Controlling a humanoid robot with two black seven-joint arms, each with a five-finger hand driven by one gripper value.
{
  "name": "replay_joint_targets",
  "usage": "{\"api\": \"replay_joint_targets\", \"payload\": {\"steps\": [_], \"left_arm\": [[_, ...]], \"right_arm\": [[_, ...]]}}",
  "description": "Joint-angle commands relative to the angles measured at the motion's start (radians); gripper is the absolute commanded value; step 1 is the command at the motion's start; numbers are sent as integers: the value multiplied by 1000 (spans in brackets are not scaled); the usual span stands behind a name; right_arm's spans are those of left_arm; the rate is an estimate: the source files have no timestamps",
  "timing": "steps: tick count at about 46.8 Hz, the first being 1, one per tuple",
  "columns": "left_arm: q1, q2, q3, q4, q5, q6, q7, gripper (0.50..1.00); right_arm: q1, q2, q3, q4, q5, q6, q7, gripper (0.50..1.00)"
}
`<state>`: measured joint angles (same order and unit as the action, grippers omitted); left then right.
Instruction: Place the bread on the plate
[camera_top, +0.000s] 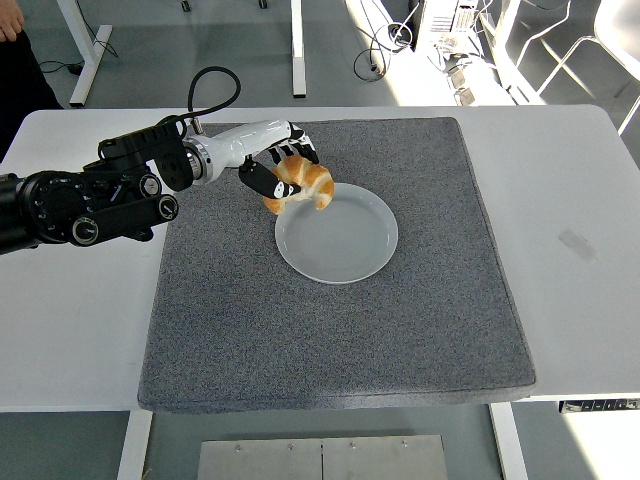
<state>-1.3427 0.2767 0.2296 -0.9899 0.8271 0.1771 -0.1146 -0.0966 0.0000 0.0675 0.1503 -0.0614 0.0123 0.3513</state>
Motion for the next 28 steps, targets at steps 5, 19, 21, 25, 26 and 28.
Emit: {"api": "replay_joint_targets", "payload": {"steps": [5,19,21,25,26,28], "left_arm": [[-1,-40,-1,3,1,2,4,633],[20,-106,4,60,4,2,4,634],[28,-117,5,68,4,2,3,636],[42,-134,7,86,4,2,3,637],[45,-137,8,88,4,2,4,637],[51,-139,10,91,6,2,3,637]], "right_arm": [[0,0,0,0,0,0,0,1000],[0,0,0,0,0,0,0,1000],[0,0,0,0,0,0,0,1000],[0,0,0,0,0,0,0,1000],[0,0,0,0,0,0,0,1000],[0,0,0,0,0,0,0,1000]]}}
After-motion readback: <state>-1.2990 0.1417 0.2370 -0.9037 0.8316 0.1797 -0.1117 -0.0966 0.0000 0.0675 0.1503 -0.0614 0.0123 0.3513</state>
